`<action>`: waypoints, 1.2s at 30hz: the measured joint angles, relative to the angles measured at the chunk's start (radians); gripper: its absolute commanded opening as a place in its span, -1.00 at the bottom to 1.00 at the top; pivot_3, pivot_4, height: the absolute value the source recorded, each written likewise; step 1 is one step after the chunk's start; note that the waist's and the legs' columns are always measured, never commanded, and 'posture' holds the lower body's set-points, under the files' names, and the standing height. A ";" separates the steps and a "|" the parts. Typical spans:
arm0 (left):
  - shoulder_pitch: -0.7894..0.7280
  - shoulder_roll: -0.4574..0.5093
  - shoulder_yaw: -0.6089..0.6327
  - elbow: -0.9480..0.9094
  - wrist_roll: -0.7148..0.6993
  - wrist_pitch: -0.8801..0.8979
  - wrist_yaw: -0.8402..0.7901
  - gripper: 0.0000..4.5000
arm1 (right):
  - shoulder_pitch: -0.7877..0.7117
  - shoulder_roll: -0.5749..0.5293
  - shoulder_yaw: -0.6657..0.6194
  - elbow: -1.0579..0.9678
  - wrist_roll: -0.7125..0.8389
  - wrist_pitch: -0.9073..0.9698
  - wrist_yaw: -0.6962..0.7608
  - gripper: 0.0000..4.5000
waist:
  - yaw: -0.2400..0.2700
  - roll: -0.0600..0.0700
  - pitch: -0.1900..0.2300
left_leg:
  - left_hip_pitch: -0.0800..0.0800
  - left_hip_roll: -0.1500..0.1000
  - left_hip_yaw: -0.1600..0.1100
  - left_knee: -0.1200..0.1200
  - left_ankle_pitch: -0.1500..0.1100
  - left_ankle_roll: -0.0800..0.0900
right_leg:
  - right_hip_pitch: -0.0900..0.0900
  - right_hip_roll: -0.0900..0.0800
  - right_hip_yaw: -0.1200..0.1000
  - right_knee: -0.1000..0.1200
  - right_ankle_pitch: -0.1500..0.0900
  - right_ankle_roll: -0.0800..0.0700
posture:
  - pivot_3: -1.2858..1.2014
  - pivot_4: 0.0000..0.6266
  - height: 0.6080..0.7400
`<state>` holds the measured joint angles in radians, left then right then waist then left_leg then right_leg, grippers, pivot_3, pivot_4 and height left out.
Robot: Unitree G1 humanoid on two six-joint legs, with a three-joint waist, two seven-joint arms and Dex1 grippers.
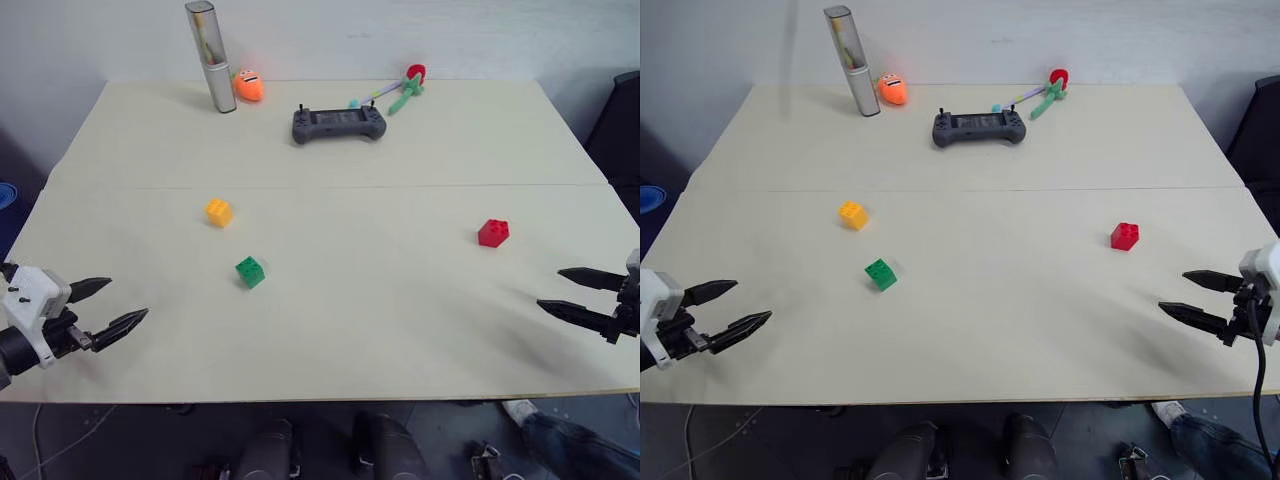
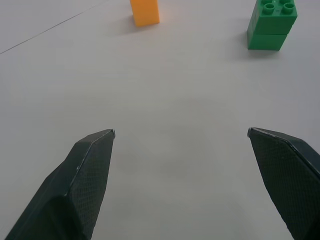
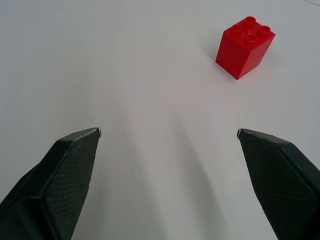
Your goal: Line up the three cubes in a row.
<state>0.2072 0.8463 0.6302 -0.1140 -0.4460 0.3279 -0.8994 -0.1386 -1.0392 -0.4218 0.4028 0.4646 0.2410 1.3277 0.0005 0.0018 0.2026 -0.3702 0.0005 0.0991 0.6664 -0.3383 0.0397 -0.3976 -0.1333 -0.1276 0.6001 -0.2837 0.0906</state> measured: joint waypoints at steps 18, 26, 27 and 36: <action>-0.037 0.007 -0.020 0.002 0.018 0.028 0.028 0.99 | 0.012 0.030 -0.007 -0.009 -0.004 -0.016 -0.073 1.00 | -0.002 0.000 0.000 | 0.000 0.000 0.000 0.000 0.000 0.000 | 0.000 0.000 0.000 0.001 0.000 0.000 | 0.03 -0.52 1.00; -0.093 0.008 -0.072 -0.042 -0.010 0.127 0.037 0.99 | 0.068 0.094 -0.025 -0.183 -0.013 -0.002 -0.217 1.00 | 0.000 0.000 0.000 | 0.000 0.000 0.000 0.000 0.001 -0.001 | 0.000 0.000 0.000 0.005 0.000 0.000 | 0.03 -0.52 1.00; -0.110 0.008 -0.087 -0.067 -0.027 0.147 0.034 0.99 | 0.068 0.109 -0.025 -0.219 -0.009 0.013 -0.241 1.00 | 0.000 0.000 0.000 | 0.000 0.000 0.000 0.001 0.001 -0.001 | 0.000 0.000 0.000 0.005 0.000 0.000 | 0.03 -0.52 1.00; -0.376 0.016 -0.305 -0.300 -0.236 0.345 -0.014 0.99 | -0.101 0.319 0.027 -0.405 -0.028 0.269 -0.684 1.00 | -0.004 0.000 0.000 | 0.000 -0.001 0.000 0.001 0.007 0.002 | 0.000 0.002 0.001 0.008 0.000 0.000 | 0.03 -0.52 1.00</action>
<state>-0.1684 0.8623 0.3253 -0.4135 -0.6824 0.6724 -0.9131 -0.2394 -0.7200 -0.3949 -0.0018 0.4361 0.5104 0.6439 -0.0038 0.0014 0.2022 -0.3702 -0.0004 0.0993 0.6672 -0.3309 0.0417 -0.3976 -0.1313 -0.1271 0.6076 -0.2836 0.0907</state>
